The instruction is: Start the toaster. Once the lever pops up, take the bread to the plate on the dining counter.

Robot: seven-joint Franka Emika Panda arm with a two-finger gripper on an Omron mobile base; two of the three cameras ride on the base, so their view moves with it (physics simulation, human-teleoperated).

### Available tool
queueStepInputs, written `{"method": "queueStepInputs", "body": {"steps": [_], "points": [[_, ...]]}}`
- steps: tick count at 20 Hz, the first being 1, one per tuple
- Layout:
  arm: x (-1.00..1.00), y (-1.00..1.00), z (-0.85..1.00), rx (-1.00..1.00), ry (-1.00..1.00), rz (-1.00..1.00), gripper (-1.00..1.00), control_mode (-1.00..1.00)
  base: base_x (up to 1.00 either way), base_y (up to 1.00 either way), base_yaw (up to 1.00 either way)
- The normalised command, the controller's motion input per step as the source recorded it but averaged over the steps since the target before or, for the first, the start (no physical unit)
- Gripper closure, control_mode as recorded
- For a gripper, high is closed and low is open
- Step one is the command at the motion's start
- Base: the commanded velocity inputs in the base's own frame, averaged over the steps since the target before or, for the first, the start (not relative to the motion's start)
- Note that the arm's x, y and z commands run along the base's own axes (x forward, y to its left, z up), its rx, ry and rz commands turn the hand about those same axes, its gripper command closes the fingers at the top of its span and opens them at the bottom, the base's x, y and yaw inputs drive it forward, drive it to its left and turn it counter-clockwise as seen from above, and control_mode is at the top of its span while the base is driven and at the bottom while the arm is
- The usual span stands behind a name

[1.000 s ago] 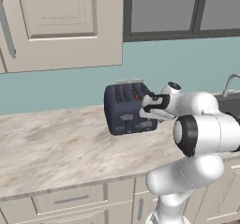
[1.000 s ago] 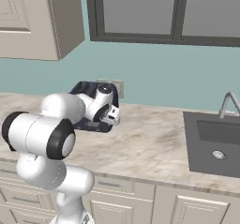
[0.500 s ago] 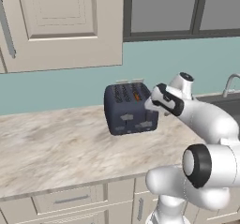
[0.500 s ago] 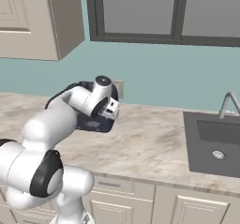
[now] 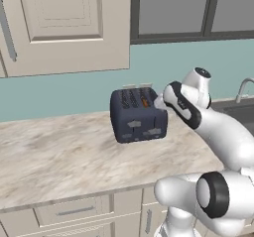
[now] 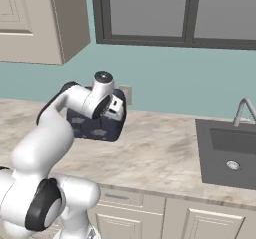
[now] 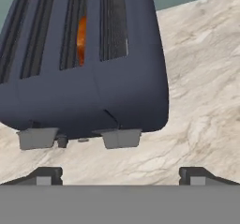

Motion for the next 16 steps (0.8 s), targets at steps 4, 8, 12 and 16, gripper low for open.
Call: {"method": "queueStepInputs", "body": {"steps": [4, 8, 12, 16], "points": [[-0.12, 0.31, 0.32, 0.0, -0.07, 0.04, -1.0, -1.0, 0.0, 0.0, 0.0], [0.0, 0.41, 0.19, -0.03, -0.1, 0.03, -1.0, -1.0, 0.0, 0.0, 0.0], [0.09, 0.35, 0.27, -0.13, -0.19, 0.0, -1.0, -1.0, 0.0, 0.0, 0.0], [0.2, 0.26, 0.29, -0.13, -0.16, 0.0, -1.0, -1.0, 0.0, 0.0, 0.0]]}}
